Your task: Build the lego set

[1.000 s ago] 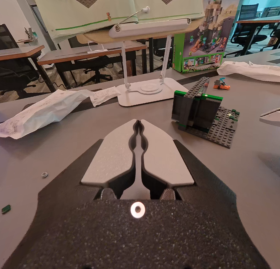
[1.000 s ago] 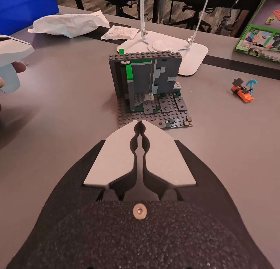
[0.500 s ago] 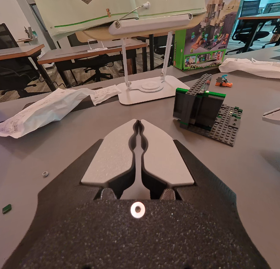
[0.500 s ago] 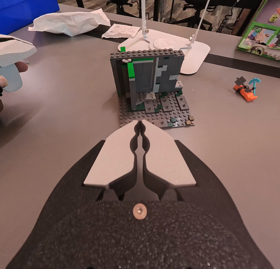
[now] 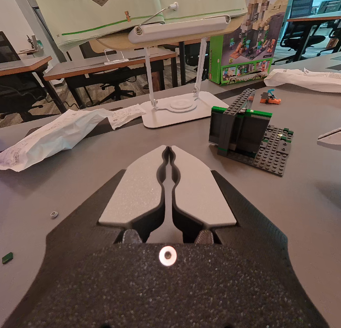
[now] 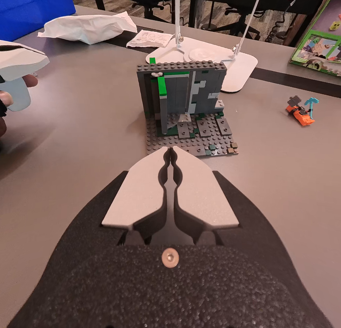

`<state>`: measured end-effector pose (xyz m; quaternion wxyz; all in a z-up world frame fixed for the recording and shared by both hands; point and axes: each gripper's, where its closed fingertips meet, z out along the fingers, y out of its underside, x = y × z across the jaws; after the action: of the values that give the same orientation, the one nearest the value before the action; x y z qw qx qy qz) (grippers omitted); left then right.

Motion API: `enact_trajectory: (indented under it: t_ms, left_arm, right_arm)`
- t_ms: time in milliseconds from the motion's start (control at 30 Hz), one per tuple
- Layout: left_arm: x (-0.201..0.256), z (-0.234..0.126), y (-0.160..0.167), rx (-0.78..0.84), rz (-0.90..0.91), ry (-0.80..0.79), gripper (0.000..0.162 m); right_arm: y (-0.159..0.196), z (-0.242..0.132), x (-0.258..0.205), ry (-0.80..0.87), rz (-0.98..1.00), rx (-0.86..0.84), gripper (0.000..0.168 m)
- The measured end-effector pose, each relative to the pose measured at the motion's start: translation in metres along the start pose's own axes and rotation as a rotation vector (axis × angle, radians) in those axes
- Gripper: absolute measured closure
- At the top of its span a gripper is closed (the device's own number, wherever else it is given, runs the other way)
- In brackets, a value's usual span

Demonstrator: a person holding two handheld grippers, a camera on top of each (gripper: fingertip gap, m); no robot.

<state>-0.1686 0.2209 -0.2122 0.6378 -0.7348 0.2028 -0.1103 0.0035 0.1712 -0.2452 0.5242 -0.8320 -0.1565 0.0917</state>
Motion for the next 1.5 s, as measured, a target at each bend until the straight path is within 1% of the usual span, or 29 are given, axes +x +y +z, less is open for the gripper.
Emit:
enact_trajectory:
  t_ms: [367, 467, 600, 767, 1000, 1133, 1300, 1500]
  left_arm:
    - [0.002, 0.001, 0.002, -0.008, 0.002, 0.008, 0.162]
    - [0.002, 0.001, 0.003, -0.011, 0.004, 0.009, 0.162]
    - [0.002, 0.001, 0.002, -0.011, 0.005, 0.009, 0.162]
    - [0.001, 0.001, 0.002, -0.011, 0.005, 0.006, 0.162]
    - [-0.002, -0.003, -0.004, 0.009, 0.022, -0.008, 0.162]
    - [-0.005, -0.004, -0.006, 0.015, 0.019, -0.016, 0.162]
    - [-0.008, -0.005, -0.006, 0.012, 0.016, -0.028, 0.162]
    - [-0.007, -0.006, -0.008, 0.019, 0.009, -0.017, 0.162]
  right_arm:
    - [-0.002, -0.001, 0.000, -0.003, 0.002, 0.007, 0.168]
    - [-0.013, -0.003, 0.007, 0.014, 0.001, 0.040, 0.168]
    - [-0.043, -0.006, 0.026, 0.055, -0.004, 0.104, 0.168]
    - [-0.097, -0.008, 0.053, 0.099, -0.012, 0.193, 0.168]
    - [-0.175, 0.009, 0.085, 0.151, -0.048, 0.270, 0.168]
    - [-0.212, 0.017, 0.095, 0.176, -0.062, 0.315, 0.168]
    - [-0.240, 0.024, 0.095, 0.183, -0.073, 0.352, 0.168]
    - [-0.246, 0.028, 0.091, 0.175, -0.077, 0.361, 0.168]
